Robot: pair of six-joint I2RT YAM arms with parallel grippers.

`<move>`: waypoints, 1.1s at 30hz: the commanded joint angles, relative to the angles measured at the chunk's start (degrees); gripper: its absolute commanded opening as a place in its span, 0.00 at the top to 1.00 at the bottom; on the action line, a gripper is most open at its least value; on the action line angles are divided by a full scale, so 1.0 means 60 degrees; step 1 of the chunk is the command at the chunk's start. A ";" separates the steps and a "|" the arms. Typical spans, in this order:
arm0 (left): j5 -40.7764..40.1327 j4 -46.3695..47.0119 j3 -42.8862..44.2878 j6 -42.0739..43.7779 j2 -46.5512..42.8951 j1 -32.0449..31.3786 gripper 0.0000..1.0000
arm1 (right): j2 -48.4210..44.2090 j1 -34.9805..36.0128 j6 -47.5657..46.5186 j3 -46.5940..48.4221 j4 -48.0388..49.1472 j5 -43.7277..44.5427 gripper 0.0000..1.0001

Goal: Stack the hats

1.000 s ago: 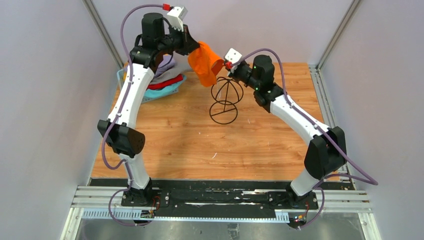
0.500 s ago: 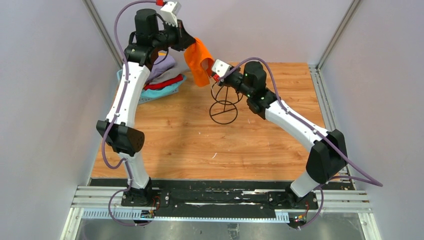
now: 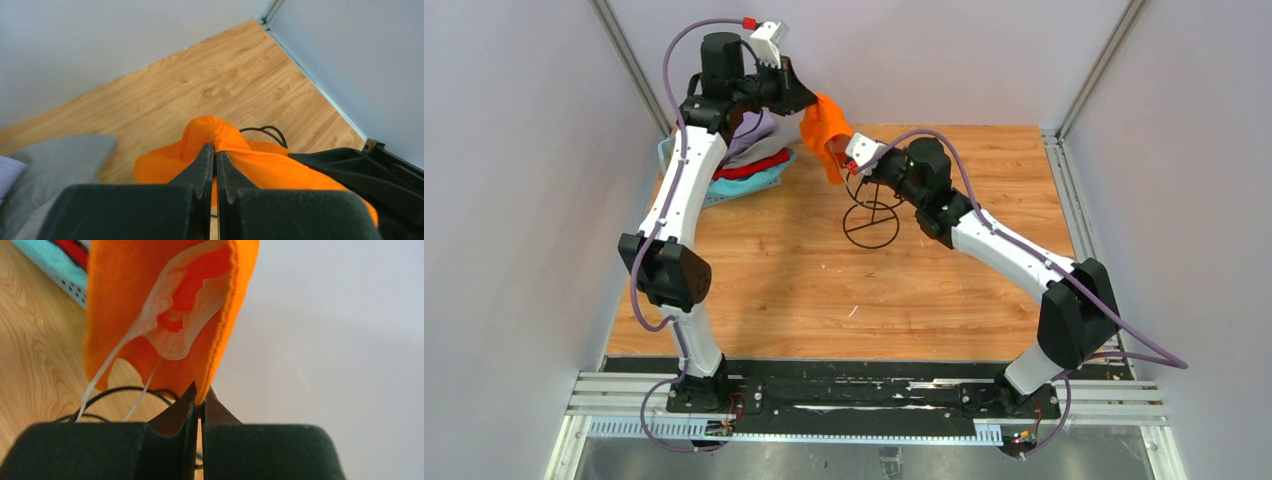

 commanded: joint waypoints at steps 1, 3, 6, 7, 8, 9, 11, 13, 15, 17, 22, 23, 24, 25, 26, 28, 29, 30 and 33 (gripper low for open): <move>0.0431 0.0975 -0.0286 -0.0050 -0.0372 0.0062 0.98 | -0.0512 -0.0071 -0.0261 -0.0671 0.0334 0.1165 0.99; 0.0587 0.0997 -0.0314 0.0069 -0.0369 -0.0053 0.98 | -0.0671 -0.0214 -0.0282 -0.0880 0.0467 0.1348 0.99; 0.0780 0.1035 -0.0303 0.0113 -0.0326 -0.0212 0.97 | -0.0837 -0.0454 -0.0346 -0.1038 0.0521 0.1556 0.99; 0.0824 0.1040 -0.0301 0.0105 -0.0291 -0.0260 0.97 | -0.0882 -0.0535 -0.0389 -0.1077 0.0535 0.1615 0.99; 0.0873 0.1048 -0.0301 0.0100 -0.0281 -0.0317 0.97 | -0.0926 -0.0611 -0.0422 -0.1129 0.0543 0.1705 0.99; 0.0890 0.1038 -0.0301 0.0099 -0.0254 -0.0387 0.97 | -0.0982 -0.0708 -0.0438 -0.1170 0.0542 0.1771 0.99; 0.0916 0.1007 -0.0310 0.0113 -0.0218 -0.0521 0.97 | -0.1118 -0.0891 -0.0422 -0.1322 0.0544 0.1876 1.00; 0.0941 0.0960 -0.0364 0.0115 -0.0190 -0.0671 0.97 | -0.1292 -0.1063 -0.0335 -0.1530 0.0531 0.1981 0.99; 0.0967 0.0907 -0.0465 0.0163 -0.0184 -0.0826 0.97 | -0.1482 -0.1181 -0.0219 -0.1828 0.0502 0.2128 0.99; 0.0966 0.0881 -0.0651 0.0224 -0.0238 -0.1002 0.96 | -0.1691 -0.1238 -0.0106 -0.2130 0.0485 0.2311 0.99; 0.0892 0.0985 -0.1337 0.0227 -0.0494 -0.1202 0.94 | -0.2440 -0.1176 0.0594 -0.2887 0.0203 0.2453 0.99; 0.0887 0.1030 -0.1494 0.0223 -0.0589 -0.1232 0.92 | -0.2600 -0.1116 0.0659 -0.3000 0.0126 0.2559 0.99; 0.0819 0.1098 -0.1671 0.0206 -0.0672 -0.1259 0.89 | -0.2793 -0.1044 0.0700 -0.3092 -0.0030 0.2780 0.99; 0.0774 0.1150 -0.1811 0.0195 -0.0774 -0.1286 0.85 | -0.2898 -0.0940 0.0727 -0.3137 -0.0178 0.2949 1.00; 0.0706 0.1177 -0.1936 0.0188 -0.0852 -0.1326 0.83 | -0.2970 -0.0835 0.0785 -0.3183 -0.0318 0.3128 0.99; 0.0584 0.1229 -0.2173 0.0180 -0.1021 -0.1407 0.79 | -0.3050 -0.0631 0.0946 -0.3193 -0.0712 0.3391 0.99; 0.0532 0.1276 -0.2295 0.0173 -0.1101 -0.1453 0.78 | -0.3106 -0.0546 0.1108 -0.3162 -0.0994 0.3509 0.99; 0.0498 0.1315 -0.2416 0.0160 -0.1190 -0.1505 0.77 | -0.3201 -0.0471 0.1331 -0.3164 -0.1271 0.3571 0.99; 0.0426 0.1495 -0.2877 0.0119 -0.1472 -0.1657 0.73 | -0.3700 -0.0343 0.2140 -0.3476 -0.1772 0.3475 0.99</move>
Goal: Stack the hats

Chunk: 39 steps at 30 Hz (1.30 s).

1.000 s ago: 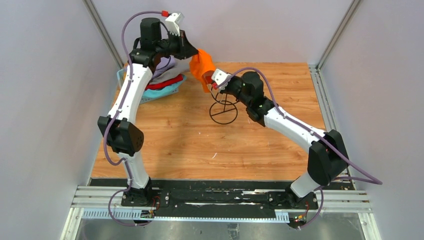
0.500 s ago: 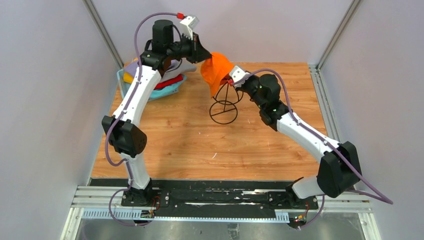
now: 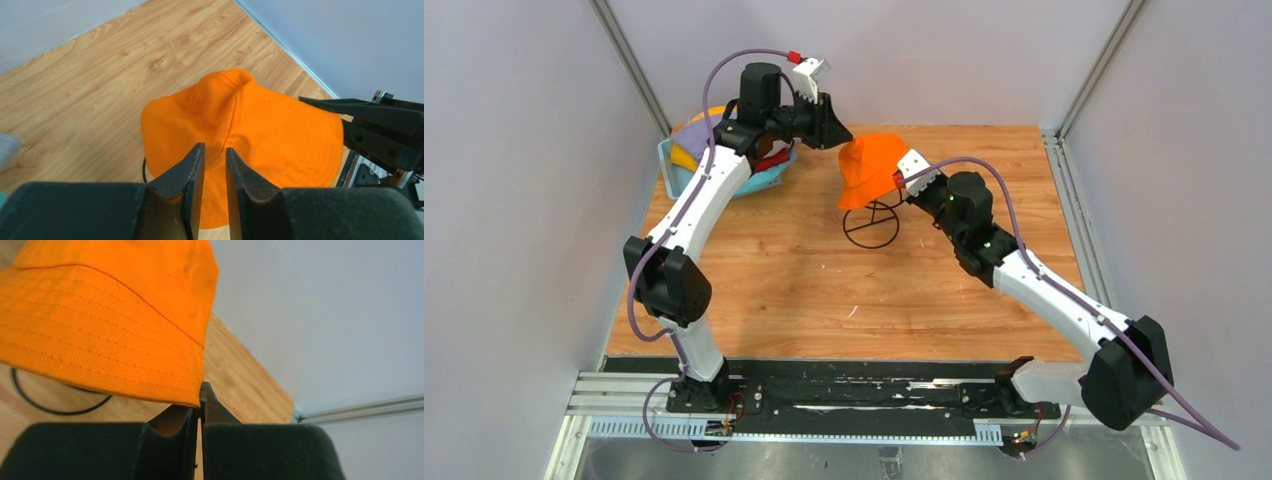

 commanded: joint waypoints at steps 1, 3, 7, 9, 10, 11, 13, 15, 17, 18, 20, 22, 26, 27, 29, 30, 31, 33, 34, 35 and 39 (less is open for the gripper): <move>-0.0244 0.0745 -0.0532 -0.0019 -0.0950 -0.0261 0.73 | -0.0909 0.0302 0.1456 -0.0515 -0.1114 0.0249 0.99; -0.0300 0.0802 -0.0772 -0.0015 -0.1097 -0.0382 0.70 | -0.1334 0.0458 0.1877 -0.1009 -0.1315 0.0099 1.00; -0.0540 0.0816 -0.0953 0.0016 -0.1264 -0.0476 0.68 | -0.1885 0.0625 0.2670 -0.1293 -0.2471 0.0149 0.89; -0.0741 0.0859 -0.1029 0.0001 -0.1333 -0.0491 0.67 | -0.2005 0.0676 0.3150 -0.1316 -0.2952 -0.0156 0.72; -0.0846 0.0876 -0.1067 0.0001 -0.1368 -0.0499 0.67 | -0.2076 0.0720 0.3316 -0.1350 -0.3100 -0.0347 0.67; -0.0951 0.0896 -0.1090 0.0001 -0.1392 -0.0489 0.67 | -0.2180 0.0806 0.3458 -0.1378 -0.3249 -0.0487 0.61; -0.1195 0.0869 -0.1129 0.0032 -0.1447 -0.0494 0.67 | -0.2513 0.0991 0.3686 -0.1441 -0.3450 -0.0709 0.49; -0.1339 0.0838 -0.1164 0.0064 -0.1508 -0.0490 0.67 | -0.2922 0.1122 0.3952 -0.1565 -0.3506 -0.0662 0.45; -0.1378 0.1083 -0.1351 -0.0073 -0.1578 -0.0489 0.67 | -0.3307 0.1144 0.4127 -0.1636 -0.3374 -0.0425 0.37; -0.1386 0.1252 -0.1477 -0.0160 -0.1607 -0.0492 0.67 | -0.3414 0.1147 0.4165 -0.1582 -0.3248 -0.0201 0.35; -0.1498 0.1633 -0.1761 -0.0352 -0.1672 -0.0528 0.67 | -0.3393 0.1146 0.4252 -0.1248 -0.2996 0.0213 0.32; -0.1598 0.2012 -0.2061 -0.0538 -0.1712 -0.0557 0.67 | -0.2973 0.1150 0.4563 -0.0539 -0.2969 0.0615 0.30; -0.2248 0.2210 -0.2368 -0.0626 -0.1834 -0.0714 0.67 | -0.1237 0.1150 0.5041 0.1537 -0.3888 0.0325 0.30; -0.2459 0.2277 -0.2470 -0.0667 -0.1918 -0.0745 0.67 | -0.0803 0.1148 0.5208 0.2050 -0.4089 0.0169 0.30; -0.2815 0.2525 -0.2823 -0.0788 -0.2131 -0.0775 0.67 | -0.0064 0.1149 0.5658 0.2912 -0.4424 -0.0036 0.31; -0.3022 0.2622 -0.2994 -0.0827 -0.2253 -0.0779 0.67 | 0.0259 0.1151 0.5924 0.3381 -0.4591 -0.0169 0.31; -0.3108 0.2711 -0.3149 -0.0844 -0.2364 -0.0780 0.67 | 0.0529 0.1148 0.6036 0.3595 -0.4730 -0.0199 0.32; -0.3270 0.2757 -0.3352 -0.0789 -0.2492 -0.0781 0.66 | 0.1063 0.1149 0.6289 0.4237 -0.5000 -0.0176 0.33; -0.3338 0.2722 -0.3390 -0.0746 -0.2529 -0.0781 0.66 | 0.1266 0.1144 0.6354 0.4425 -0.5079 -0.0121 0.34; -0.3381 0.2685 -0.3409 -0.0715 -0.2534 -0.0781 0.67 | 0.1449 0.1151 0.6385 0.4575 -0.5129 -0.0070 0.34; -0.3381 0.2632 -0.3518 -0.0674 -0.2577 -0.0781 0.67 | 0.1999 0.1132 0.6609 0.5060 -0.5470 -0.0129 0.34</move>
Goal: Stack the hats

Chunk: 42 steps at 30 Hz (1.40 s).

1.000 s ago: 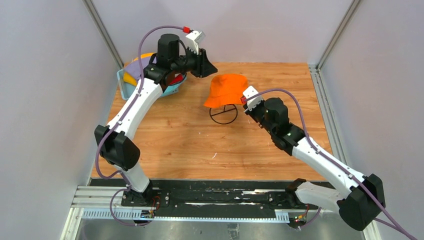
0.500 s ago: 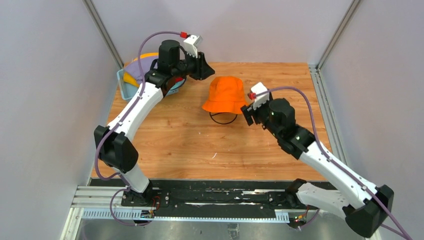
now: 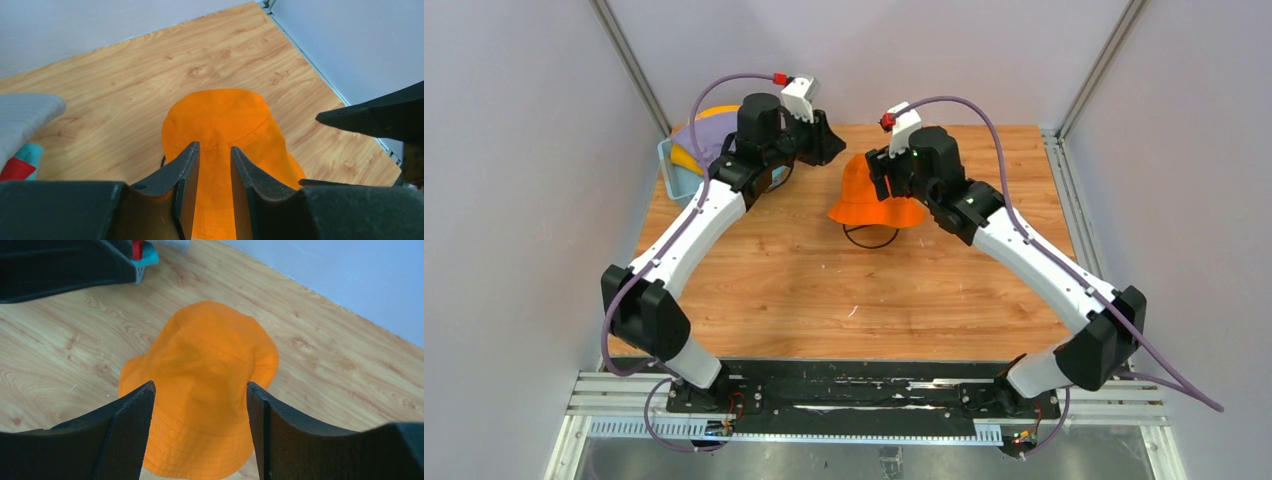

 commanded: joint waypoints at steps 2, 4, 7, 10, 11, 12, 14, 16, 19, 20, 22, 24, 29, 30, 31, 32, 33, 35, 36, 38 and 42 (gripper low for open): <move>-0.0346 0.0391 -0.0196 0.0075 -0.0353 -0.0072 0.67 | 0.0553 0.0088 0.0718 0.0723 -0.0897 -0.0153 0.34; -0.0435 0.0359 -0.0242 0.0120 -0.0390 -0.0063 0.66 | 0.0684 0.0084 0.0838 0.0800 -0.1045 -0.0163 0.35; -0.0500 0.0308 -0.0279 0.0189 -0.0433 -0.0063 0.66 | 0.0733 0.0062 0.0975 0.0721 -0.1150 -0.0144 0.36; -0.0519 0.0289 -0.0319 0.0212 -0.0470 -0.0064 0.66 | 0.0670 0.0001 0.1153 0.0466 -0.1193 -0.0272 0.37; -0.0532 0.0289 -0.0344 0.0213 -0.0488 -0.0067 0.66 | 0.0627 -0.0008 0.1203 0.0357 -0.1196 -0.0278 0.37; -0.0530 0.0289 -0.0371 0.0213 -0.0510 -0.0073 0.66 | 0.0583 -0.0014 0.1234 0.0223 -0.1183 -0.0277 0.37; -0.0568 0.0267 -0.0421 0.0235 -0.0547 -0.0064 0.66 | 0.0491 -0.0025 0.1273 0.0004 -0.1195 -0.0319 0.37; -0.0638 0.0247 -0.0486 0.0267 -0.0598 -0.0063 0.66 | 0.0321 -0.0030 0.1366 -0.0307 -0.1191 -0.0510 0.38; -0.0746 0.0202 -0.0554 0.0322 -0.0660 -0.0065 0.66 | 0.0018 -0.0013 0.1523 -0.0859 -0.1164 -0.0736 0.39; -0.0773 0.0201 -0.0579 0.0329 -0.0676 -0.0063 0.66 | -0.0082 -0.0019 0.1567 -0.1019 -0.1148 -0.0748 0.39; -0.0814 0.0214 -0.0620 0.0328 -0.0708 -0.0056 0.66 | -0.0253 -0.0019 0.1655 -0.1302 -0.1128 -0.0820 0.39; -0.0831 0.0223 -0.0680 0.0327 -0.0739 -0.0064 0.66 | -0.0349 0.0002 0.1757 -0.1597 -0.1021 -0.0899 0.39; -0.0887 0.0268 -0.0874 0.0352 -0.0816 -0.0063 0.66 | -0.0199 0.0003 0.1895 -0.2137 -0.0691 -0.0833 0.40; -0.0885 0.0261 -0.0897 0.0371 -0.0826 -0.0067 0.66 | -0.0154 0.0005 0.1915 -0.2217 -0.0650 -0.0822 0.40; -0.0920 0.0247 -0.0918 0.0374 -0.0840 -0.0064 0.66 | -0.0126 0.0004 0.1926 -0.2332 -0.0610 -0.0810 0.40; -0.0943 0.0245 -0.0948 0.0398 -0.0862 -0.0061 0.66 | -0.0084 0.0002 0.1940 -0.2410 -0.0572 -0.0774 0.40; -0.0973 0.0238 -0.0967 0.0416 -0.0879 -0.0063 0.66 | -0.0044 0.0003 0.1944 -0.2463 -0.0523 -0.0747 0.40; -0.1023 0.0231 -0.1005 0.0443 -0.0903 -0.0054 0.66 | 0.0014 -0.0008 0.1948 -0.2521 -0.0495 -0.0693 0.40; -0.1054 0.0196 -0.1001 0.0460 -0.0910 -0.0057 0.66 | 0.0043 -0.0002 0.1948 -0.2554 -0.0482 -0.0656 0.40; -0.1106 0.0179 -0.1013 0.0484 -0.0915 -0.0070 0.66 | 0.0138 0.0002 0.1923 -0.2659 -0.0374 -0.0601 0.40; -0.1355 0.0114 -0.1071 0.0513 -0.0985 -0.0061 0.66 | 0.0352 -0.0011 0.1823 -0.2814 -0.0163 -0.0453 0.39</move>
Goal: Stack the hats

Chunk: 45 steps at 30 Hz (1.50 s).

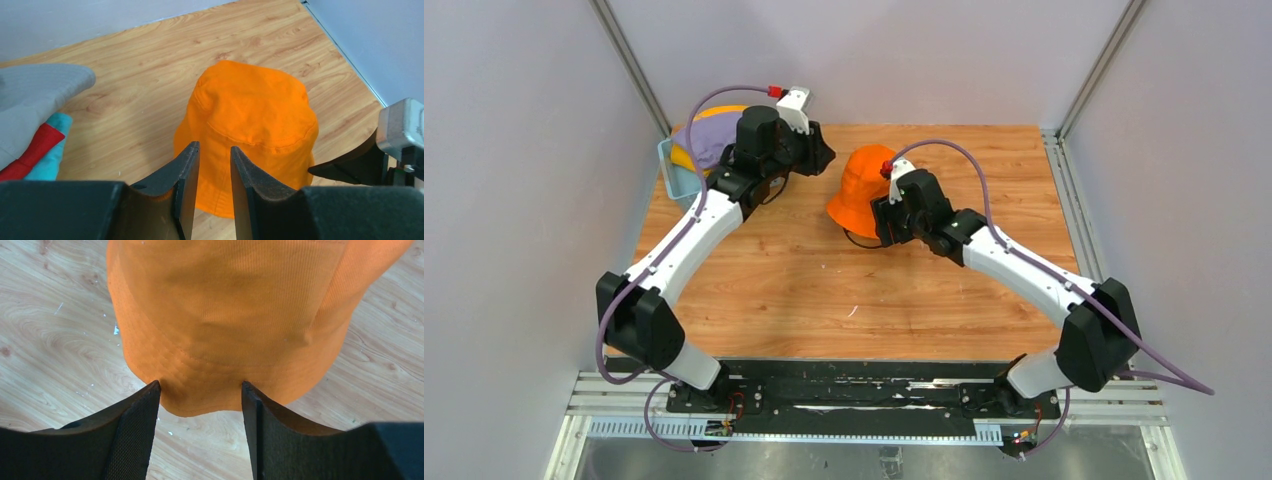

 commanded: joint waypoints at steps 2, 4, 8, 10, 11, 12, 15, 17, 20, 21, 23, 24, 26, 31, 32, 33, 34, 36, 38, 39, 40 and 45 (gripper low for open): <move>-0.0560 -0.0032 -0.0106 0.0245 -0.0490 -0.0059 0.67 | 0.0356 -0.0074 -0.0055 -0.0263 0.0484 0.0377 0.39; -0.0819 -0.0076 -0.0129 0.0247 -0.0536 -0.0062 0.66 | 0.0494 -0.0208 -0.0139 -0.0252 0.0543 0.0327 0.39; -0.1700 -0.0179 -0.0121 0.0174 -0.0654 -0.0047 0.66 | 0.0537 -0.0313 -0.0175 -0.0198 0.0540 0.0177 0.38; -0.2375 -0.0296 -0.0090 0.0111 -0.0690 -0.0050 0.66 | 0.0109 -0.0293 -0.0164 -0.0194 0.0428 0.0019 0.37; -0.2749 -0.0361 -0.0065 0.0055 -0.0691 -0.0038 0.66 | -0.0200 -0.0290 -0.0160 -0.0193 0.0388 -0.0007 0.34; -0.3140 -0.0424 -0.0041 -0.0018 -0.0687 -0.0022 0.66 | -0.0541 -0.0290 -0.0179 -0.0134 0.0269 0.0019 0.32; -0.3875 -0.0581 0.0058 -0.0344 -0.0543 0.0163 0.61 | -0.1640 -0.0278 -0.0352 0.0181 0.0124 0.0170 0.28; -0.4065 -0.0654 0.0162 -0.0621 -0.0339 0.0417 0.58 | -0.2190 -0.0285 -0.0553 0.0481 0.0118 0.0284 0.24; -0.4221 -0.0954 0.0527 -0.0902 0.0256 0.0878 0.54 | -0.2348 -0.0299 -0.0971 0.1319 -0.0179 0.0620 0.22; -0.4143 -0.1040 0.0757 -0.0962 0.0623 0.1063 0.54 | -0.2232 -0.0293 -0.1188 0.1595 -0.0242 0.0782 0.21; -0.4036 -0.1176 0.1107 -0.1054 0.1148 0.1407 0.54 | -0.1899 -0.0315 -0.1526 0.2093 -0.0255 0.1107 0.21; -0.4055 -0.1220 0.1257 -0.1100 0.1388 0.1585 0.54 | -0.1689 -0.0349 -0.1659 0.2292 -0.0266 0.1170 0.20; -0.4033 -0.1147 0.1463 -0.1206 0.1772 0.1947 0.54 | -0.1284 -0.0468 -0.1802 0.2759 -0.0276 0.1157 0.20; -0.3936 -0.1160 0.2179 -0.1466 0.2704 0.3009 0.54 | -0.0590 -0.1018 -0.1693 0.3324 -0.0245 0.0399 0.20; -0.3909 -0.1216 0.2338 -0.1521 0.2865 0.3206 0.54 | -0.0507 -0.1137 -0.1664 0.3349 -0.0225 0.0273 0.20; -0.3906 -0.1190 0.2438 -0.1574 0.2993 0.3364 0.54 | -0.0464 -0.1240 -0.1634 0.3369 -0.0221 0.0164 0.20; -0.3907 -0.1097 0.2489 -0.1573 0.3115 0.3514 0.54 | -0.0427 -0.1337 -0.1605 0.3356 -0.0202 0.0055 0.20; -0.3850 -0.0943 0.2651 -0.1535 0.3389 0.3760 0.52 | -0.0393 -0.1539 -0.1535 0.3296 -0.0158 -0.0106 0.20; -0.3808 -0.0970 0.2982 -0.1463 0.3766 0.3932 0.49 | -0.0370 -0.1653 -0.1489 0.3222 -0.0114 -0.0214 0.20; -0.3743 -0.1020 0.3189 -0.1424 0.3993 0.3988 0.49 | -0.0366 -0.1700 -0.1472 0.3181 -0.0095 -0.0262 0.20; -0.3656 -0.1096 0.3403 -0.1386 0.4203 0.4033 0.49 | -0.0347 -0.1733 -0.1453 0.3146 -0.0096 -0.0295 0.20; -0.3332 -0.1271 0.4100 -0.1217 0.5140 0.4115 0.49 | -0.0249 -0.1876 -0.1404 0.3085 -0.0059 -0.0429 0.20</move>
